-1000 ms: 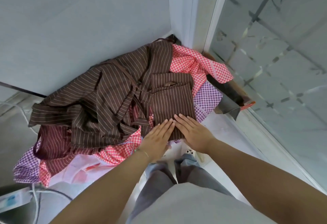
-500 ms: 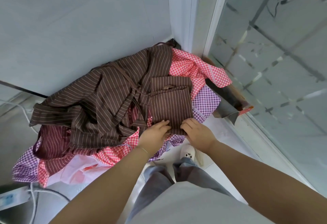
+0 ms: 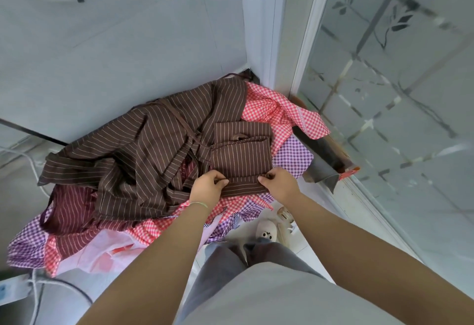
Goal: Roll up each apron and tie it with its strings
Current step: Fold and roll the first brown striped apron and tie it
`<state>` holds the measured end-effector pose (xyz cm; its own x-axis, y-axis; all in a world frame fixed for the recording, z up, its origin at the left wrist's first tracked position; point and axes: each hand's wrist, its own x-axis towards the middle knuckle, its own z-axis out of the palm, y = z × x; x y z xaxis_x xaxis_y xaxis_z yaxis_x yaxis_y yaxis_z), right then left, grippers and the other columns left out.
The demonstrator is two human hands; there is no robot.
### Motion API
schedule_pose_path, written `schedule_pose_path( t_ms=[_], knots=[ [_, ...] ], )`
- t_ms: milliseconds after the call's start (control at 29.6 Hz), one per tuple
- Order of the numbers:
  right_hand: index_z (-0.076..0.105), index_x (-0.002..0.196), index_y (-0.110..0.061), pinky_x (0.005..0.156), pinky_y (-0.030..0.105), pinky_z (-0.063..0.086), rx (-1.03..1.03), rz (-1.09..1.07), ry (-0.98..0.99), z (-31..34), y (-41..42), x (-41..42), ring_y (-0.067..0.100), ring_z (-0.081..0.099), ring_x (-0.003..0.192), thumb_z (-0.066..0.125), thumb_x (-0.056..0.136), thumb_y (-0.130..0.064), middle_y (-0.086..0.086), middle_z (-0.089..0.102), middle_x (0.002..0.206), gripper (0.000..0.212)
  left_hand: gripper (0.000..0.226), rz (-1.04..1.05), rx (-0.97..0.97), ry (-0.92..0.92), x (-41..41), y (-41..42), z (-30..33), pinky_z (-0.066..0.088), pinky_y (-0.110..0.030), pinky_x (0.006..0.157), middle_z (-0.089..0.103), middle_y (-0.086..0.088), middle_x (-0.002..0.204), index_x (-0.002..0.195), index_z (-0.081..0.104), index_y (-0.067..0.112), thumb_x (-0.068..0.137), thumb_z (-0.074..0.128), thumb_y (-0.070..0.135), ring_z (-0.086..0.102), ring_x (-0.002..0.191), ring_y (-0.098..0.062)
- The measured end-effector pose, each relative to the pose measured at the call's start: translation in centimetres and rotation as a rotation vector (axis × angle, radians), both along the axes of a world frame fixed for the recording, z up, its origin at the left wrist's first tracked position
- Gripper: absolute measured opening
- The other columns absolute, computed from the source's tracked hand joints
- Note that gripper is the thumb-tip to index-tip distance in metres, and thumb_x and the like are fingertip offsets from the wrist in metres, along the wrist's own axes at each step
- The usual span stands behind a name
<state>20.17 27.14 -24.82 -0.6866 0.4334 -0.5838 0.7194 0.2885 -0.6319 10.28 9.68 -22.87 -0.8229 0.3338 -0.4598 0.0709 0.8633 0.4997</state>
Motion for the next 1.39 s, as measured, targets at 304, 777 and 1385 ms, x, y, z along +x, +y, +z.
schedule_pose_path(
  t_ms=[304,777,1385],
  knots=[
    [0.053,0.119,-0.015,0.078,0.036,0.052,0.664,0.341,0.247,0.7,-2.3,0.9,0.027,0.058,0.094,0.061,0.083,-0.003,0.011,0.053,0.115,0.038,0.019,-0.165,-0.134,0.142,-0.2,1.0,-0.6,0.039,-0.028,0.067,0.057,-0.003,0.102,0.095,0.063,0.01,0.094,0.06,0.028,0.051,0.079,-0.017],
    [0.07,0.113,-0.01,0.071,0.031,0.059,0.774,0.832,0.35,-1.7,-0.3,2.4,0.022,0.067,0.095,0.089,0.059,-0.022,0.007,0.068,0.11,0.059,0.04,-0.816,-0.038,0.659,1.8,-1.6,-2.8,0.05,-0.037,0.093,0.069,0.002,0.105,0.103,0.073,0.016,0.088,0.042,0.036,0.064,0.1,-0.021],
    [0.052,0.122,-0.014,0.088,0.031,0.048,0.169,0.312,0.172,0.7,1.5,-1.1,0.021,0.059,0.102,0.051,0.099,-0.031,0.006,0.061,0.116,0.029,0.024,0.121,0.098,-0.024,-2.1,1.9,0.2,0.047,-0.03,0.086,0.061,-0.005,0.115,0.11,0.065,0.013,0.09,0.066,0.027,0.058,0.103,-0.022]
  ],
)
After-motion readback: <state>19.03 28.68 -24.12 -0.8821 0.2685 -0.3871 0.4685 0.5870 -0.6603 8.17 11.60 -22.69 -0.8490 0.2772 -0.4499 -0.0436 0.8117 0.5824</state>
